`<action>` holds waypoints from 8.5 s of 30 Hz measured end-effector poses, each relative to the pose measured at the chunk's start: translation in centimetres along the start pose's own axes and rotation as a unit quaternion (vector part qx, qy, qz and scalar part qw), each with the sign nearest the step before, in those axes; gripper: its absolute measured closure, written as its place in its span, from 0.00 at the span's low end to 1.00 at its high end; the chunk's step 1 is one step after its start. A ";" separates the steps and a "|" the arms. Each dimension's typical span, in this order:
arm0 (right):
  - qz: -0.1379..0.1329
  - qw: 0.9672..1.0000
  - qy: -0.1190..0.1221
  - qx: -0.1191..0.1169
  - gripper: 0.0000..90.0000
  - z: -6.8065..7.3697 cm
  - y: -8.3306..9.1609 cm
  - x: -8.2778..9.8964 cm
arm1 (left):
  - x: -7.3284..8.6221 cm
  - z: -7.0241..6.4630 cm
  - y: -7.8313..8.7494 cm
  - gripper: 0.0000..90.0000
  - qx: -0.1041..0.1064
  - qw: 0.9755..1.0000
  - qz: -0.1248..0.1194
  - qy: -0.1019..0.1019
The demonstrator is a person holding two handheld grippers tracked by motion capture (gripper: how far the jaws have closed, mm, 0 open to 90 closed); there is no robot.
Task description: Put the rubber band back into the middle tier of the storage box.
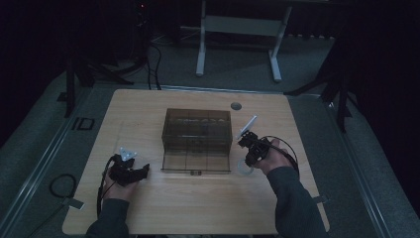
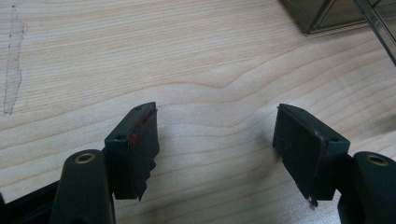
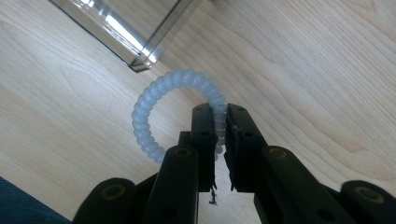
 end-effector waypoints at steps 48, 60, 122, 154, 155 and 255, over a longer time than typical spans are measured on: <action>-0.037 0.999 0.025 -0.005 0.91 2.0 2.2 -3.3 | -0.1 -0.1 0.0 0.34 -0.001 1.000 0.001 0.003; -0.035 0.999 0.030 -0.010 0.91 2.5 1.6 -4.2 | -0.1 -0.1 -0.1 0.34 -0.002 1.000 0.000 0.003; -0.016 0.998 0.050 -0.019 0.91 3.7 -1.3 -6.6 | -0.1 -0.1 -0.1 0.34 -0.001 1.000 -0.001 0.002; -0.013 0.999 0.044 -0.015 0.91 3.5 -2.8 -7.2 | -0.1 0.0 -0.1 0.34 -0.001 1.000 0.000 0.001; -0.014 0.999 0.044 -0.015 0.91 3.5 -2.8 -7.2 | -0.1 0.0 -0.1 0.34 -0.001 1.000 0.000 0.001; -0.038 0.998 0.051 -0.001 0.85 4.0 -1.8 -6.2 | -0.1 -0.1 -0.1 0.34 0.000 1.000 0.000 0.003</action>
Point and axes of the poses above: each handheld gripper's, and its own axes: y roughly backward along the jaws, x roughly out of its underside, z roughly to its left, the point moved 2 cm from there along -y, roughly forward along the jaws
